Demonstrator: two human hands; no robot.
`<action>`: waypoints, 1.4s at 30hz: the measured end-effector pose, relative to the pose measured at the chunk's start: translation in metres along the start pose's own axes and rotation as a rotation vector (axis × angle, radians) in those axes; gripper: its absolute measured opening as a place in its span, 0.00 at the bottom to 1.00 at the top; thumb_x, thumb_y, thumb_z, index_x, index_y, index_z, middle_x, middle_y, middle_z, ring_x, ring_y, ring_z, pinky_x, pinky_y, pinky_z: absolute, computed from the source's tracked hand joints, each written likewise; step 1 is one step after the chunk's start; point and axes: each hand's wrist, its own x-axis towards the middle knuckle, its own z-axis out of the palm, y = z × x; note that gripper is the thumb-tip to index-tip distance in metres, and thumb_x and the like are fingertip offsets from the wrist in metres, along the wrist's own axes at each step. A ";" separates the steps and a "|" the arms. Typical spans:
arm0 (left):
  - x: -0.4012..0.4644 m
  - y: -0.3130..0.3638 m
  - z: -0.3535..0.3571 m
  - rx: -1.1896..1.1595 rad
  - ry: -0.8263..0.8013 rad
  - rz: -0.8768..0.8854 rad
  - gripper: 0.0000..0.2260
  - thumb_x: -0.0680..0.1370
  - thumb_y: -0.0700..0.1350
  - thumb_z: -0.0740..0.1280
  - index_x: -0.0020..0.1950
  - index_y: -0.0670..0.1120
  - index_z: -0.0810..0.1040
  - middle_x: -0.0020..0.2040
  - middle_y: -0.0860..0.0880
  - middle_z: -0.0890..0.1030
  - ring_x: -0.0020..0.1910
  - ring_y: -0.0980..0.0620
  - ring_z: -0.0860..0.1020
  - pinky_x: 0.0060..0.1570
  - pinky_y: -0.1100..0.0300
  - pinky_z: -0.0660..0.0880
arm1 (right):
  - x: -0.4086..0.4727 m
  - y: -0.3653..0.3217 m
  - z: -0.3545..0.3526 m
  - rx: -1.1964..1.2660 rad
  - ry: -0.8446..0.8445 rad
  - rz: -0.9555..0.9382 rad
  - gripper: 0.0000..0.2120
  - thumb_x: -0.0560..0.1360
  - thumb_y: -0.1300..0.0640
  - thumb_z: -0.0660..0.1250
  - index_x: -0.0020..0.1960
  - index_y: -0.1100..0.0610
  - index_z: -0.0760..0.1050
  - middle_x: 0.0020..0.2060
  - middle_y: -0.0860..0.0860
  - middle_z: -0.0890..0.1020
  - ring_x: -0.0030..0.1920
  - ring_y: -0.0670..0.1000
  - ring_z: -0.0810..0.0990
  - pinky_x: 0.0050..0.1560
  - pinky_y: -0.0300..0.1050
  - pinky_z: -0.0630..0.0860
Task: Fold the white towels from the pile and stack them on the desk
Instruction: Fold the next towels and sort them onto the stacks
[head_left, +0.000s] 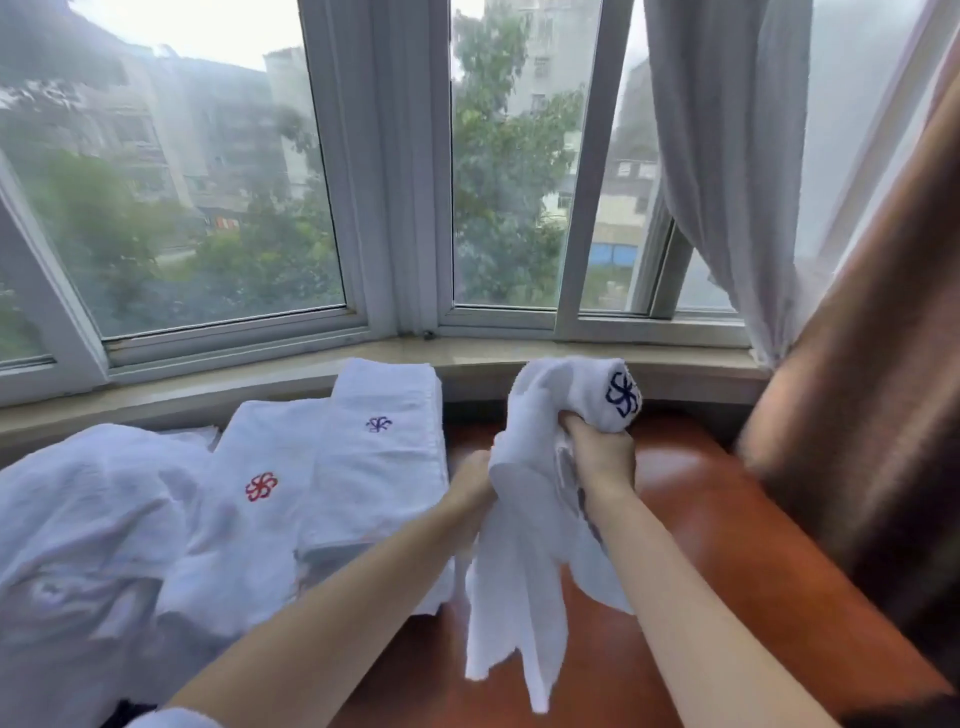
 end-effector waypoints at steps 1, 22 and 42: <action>-0.002 -0.013 0.011 0.000 0.009 -0.057 0.09 0.79 0.45 0.66 0.49 0.39 0.80 0.47 0.38 0.80 0.47 0.43 0.78 0.47 0.52 0.75 | 0.005 0.015 -0.011 -0.034 0.000 0.055 0.11 0.65 0.47 0.70 0.38 0.55 0.79 0.30 0.50 0.82 0.33 0.53 0.80 0.32 0.41 0.72; 0.025 -0.073 0.060 -0.122 -0.263 -0.417 0.24 0.74 0.60 0.68 0.61 0.43 0.81 0.57 0.43 0.82 0.56 0.43 0.81 0.54 0.52 0.79 | 0.092 0.036 -0.088 0.125 -0.646 0.393 0.19 0.76 0.53 0.68 0.63 0.62 0.73 0.52 0.57 0.80 0.50 0.55 0.81 0.52 0.48 0.78; -0.032 -0.219 0.086 0.245 0.023 -0.403 0.27 0.80 0.40 0.61 0.78 0.46 0.58 0.76 0.48 0.63 0.71 0.46 0.67 0.57 0.57 0.71 | 0.007 0.237 -0.129 -1.035 -0.554 -0.001 0.35 0.75 0.57 0.64 0.77 0.52 0.51 0.72 0.51 0.61 0.68 0.57 0.67 0.63 0.49 0.68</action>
